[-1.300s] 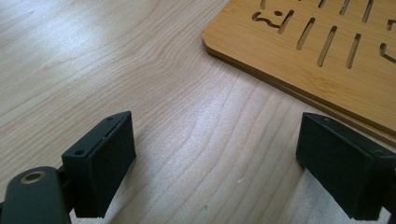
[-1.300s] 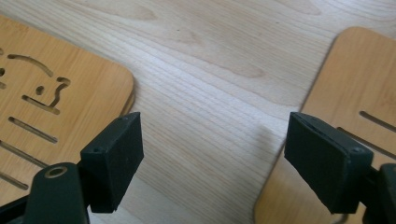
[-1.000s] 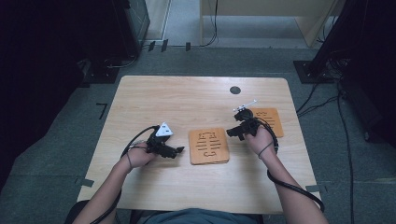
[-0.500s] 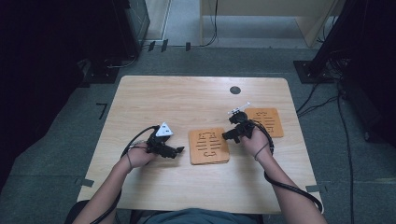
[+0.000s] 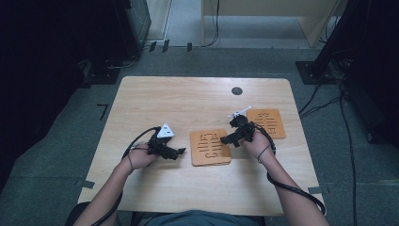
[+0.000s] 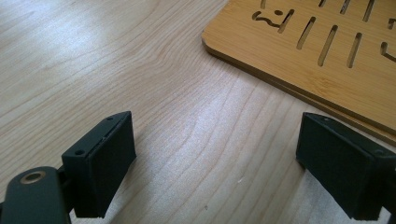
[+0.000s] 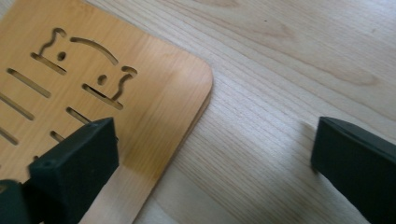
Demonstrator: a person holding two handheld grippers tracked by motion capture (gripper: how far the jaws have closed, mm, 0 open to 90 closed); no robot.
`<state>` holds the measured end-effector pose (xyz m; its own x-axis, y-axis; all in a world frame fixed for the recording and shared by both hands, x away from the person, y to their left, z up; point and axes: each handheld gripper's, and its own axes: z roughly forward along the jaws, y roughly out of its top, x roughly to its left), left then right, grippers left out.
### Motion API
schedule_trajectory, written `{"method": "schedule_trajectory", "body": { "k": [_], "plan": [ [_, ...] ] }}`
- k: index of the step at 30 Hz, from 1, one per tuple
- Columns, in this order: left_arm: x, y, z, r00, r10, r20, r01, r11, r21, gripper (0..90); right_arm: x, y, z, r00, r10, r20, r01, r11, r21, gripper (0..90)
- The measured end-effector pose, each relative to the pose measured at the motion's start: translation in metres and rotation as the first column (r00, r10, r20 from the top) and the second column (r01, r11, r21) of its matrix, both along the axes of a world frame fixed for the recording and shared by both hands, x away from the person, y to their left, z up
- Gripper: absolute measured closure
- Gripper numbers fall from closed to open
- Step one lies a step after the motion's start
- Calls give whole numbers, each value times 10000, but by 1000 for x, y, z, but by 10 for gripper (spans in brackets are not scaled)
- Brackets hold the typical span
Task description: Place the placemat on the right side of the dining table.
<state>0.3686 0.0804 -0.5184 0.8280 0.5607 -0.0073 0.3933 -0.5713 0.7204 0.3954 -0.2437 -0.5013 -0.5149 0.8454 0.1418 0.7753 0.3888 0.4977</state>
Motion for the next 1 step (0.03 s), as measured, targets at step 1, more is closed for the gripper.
{"method": "schedule_trajectory", "body": {
  "k": [1],
  "plan": [
    [0,0,0,10000,0,0,0,10000,0,109,0,0,0,10000,0,0,0,10000,0,0]
  ]
}}
